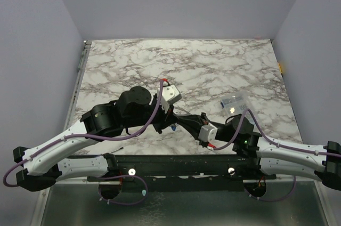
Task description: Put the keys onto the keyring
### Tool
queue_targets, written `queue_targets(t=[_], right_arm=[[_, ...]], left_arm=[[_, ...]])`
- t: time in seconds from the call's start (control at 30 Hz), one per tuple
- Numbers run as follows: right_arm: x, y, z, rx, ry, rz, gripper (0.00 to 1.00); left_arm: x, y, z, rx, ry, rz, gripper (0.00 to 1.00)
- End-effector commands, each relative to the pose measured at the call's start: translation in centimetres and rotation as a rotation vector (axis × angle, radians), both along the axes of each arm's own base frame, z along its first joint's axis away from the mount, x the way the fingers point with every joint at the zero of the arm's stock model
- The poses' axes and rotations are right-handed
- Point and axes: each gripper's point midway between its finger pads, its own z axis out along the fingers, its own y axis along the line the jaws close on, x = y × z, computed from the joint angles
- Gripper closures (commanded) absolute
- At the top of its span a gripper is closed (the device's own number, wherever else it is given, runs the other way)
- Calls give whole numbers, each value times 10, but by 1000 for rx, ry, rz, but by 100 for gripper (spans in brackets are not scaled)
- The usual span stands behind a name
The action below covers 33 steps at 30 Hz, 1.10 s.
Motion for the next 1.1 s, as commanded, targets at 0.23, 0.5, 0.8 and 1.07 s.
queue_targets(t=[0.23,0.5,0.8,1.07], right_arm=[[-1,5,34,84,-2,12,99],[4,6,34,81,24,-9,99],[9,6,37,84,63,-35,99],[9,5,39,87,78,-37,99]], left_arm=[[-4,-2,5,-38,-4,-26,100],[-8,-2,4,-41,0,-46,100],[-11,1,3,-44,-3,-56,100],[-13,3,6,-52,-12,-69,77]])
